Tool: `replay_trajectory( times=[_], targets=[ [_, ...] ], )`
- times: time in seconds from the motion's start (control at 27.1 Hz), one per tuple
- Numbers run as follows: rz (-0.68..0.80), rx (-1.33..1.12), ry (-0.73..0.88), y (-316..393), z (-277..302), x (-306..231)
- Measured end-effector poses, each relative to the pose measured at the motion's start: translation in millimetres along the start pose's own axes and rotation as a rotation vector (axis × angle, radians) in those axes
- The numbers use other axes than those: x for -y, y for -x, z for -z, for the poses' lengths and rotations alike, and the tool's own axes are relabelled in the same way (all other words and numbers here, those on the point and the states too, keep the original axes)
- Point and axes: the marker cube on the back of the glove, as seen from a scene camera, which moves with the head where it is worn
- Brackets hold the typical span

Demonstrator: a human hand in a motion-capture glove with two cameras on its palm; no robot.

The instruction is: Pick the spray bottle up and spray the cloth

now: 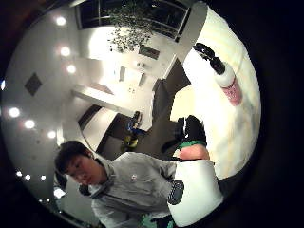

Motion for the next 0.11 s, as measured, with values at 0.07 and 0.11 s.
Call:
replay_trajectory(
  times=[0.07,0.11],
  targets=[
    [0.023,-0.003,-0.003,15.1,2.6,-17.3],
    [0.029,0.001,-0.002,19.9,2.6,-22.0]
  ],
)
